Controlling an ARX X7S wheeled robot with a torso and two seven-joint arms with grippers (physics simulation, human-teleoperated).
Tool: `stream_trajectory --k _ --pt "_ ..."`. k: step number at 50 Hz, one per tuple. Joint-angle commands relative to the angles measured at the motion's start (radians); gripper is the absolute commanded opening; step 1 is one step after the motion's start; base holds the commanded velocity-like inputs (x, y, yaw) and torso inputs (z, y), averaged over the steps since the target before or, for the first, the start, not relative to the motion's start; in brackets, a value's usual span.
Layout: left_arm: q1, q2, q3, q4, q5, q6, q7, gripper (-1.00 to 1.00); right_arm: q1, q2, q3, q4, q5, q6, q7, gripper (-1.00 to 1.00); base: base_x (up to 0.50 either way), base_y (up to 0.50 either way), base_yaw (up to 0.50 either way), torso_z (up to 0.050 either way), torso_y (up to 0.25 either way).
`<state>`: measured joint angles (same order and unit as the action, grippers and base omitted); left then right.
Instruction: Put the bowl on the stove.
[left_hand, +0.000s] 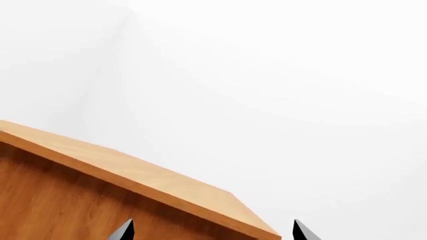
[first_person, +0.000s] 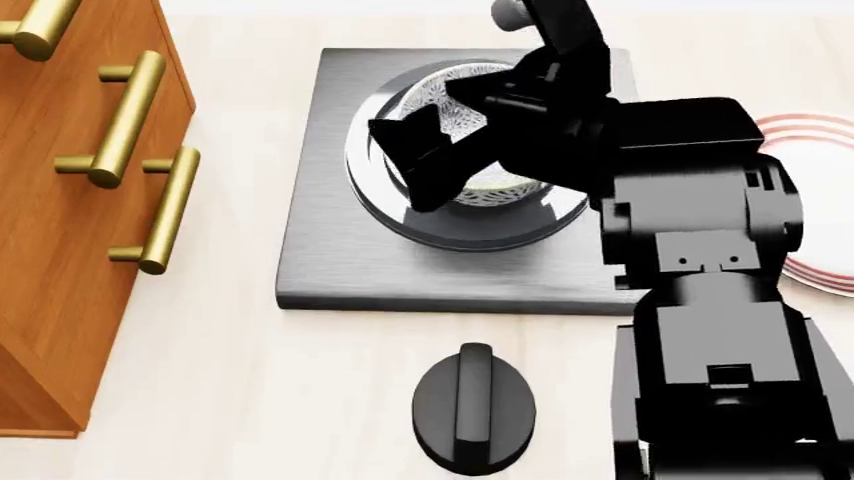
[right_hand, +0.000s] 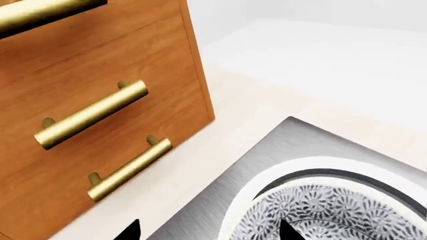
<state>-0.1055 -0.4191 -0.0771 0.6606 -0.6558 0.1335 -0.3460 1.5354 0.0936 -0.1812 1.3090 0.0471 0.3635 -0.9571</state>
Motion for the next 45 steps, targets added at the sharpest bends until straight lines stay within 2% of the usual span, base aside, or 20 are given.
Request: stream_trajectory --k 1,13,15,17,21,36,45 --pt "0.004 0.015 -0.007 -0.004 0.048 0.003 0.009 1.00 0.011 -0.008 0.112 0.000 -0.014 -0.115 -0.051 1.00 0.00 0.00 0.00 0.000 0.000" --pt "0.008 0.015 -0.001 -0.002 0.044 0.006 0.009 1.00 -0.017 0.068 0.301 -0.003 0.050 -0.359 0.021 1.00 0.00 0.00 0.00 0.000 0.000" --pt "0.009 0.016 0.004 0.001 0.046 0.005 0.010 1.00 -0.113 0.078 0.336 -0.197 0.086 -0.291 0.043 1.00 0.00 0.00 0.00 0.000 0.000" --pt "0.011 0.017 0.007 -0.002 0.046 0.008 0.013 1.00 -0.248 0.074 0.385 -0.491 0.140 -0.139 0.082 1.00 0.00 0.00 0.00 0.000 0.000" --pt "0.010 0.015 0.009 0.001 0.047 0.007 0.012 1.00 -0.386 0.064 0.445 -0.747 0.200 -0.033 0.127 1.00 0.00 0.00 0.00 0.000 0.000" --pt "0.000 0.002 0.003 0.018 0.030 -0.004 -0.003 1.00 -0.694 0.023 0.643 -1.217 0.323 0.076 0.300 1.00 0.00 0.00 0.00 0.000 0.000" --pt "-0.003 -0.003 -0.001 0.021 0.026 -0.005 -0.008 1.00 -0.829 0.039 0.712 -1.466 0.385 0.179 0.356 1.00 0.00 0.00 0.00 0.000 0.000"
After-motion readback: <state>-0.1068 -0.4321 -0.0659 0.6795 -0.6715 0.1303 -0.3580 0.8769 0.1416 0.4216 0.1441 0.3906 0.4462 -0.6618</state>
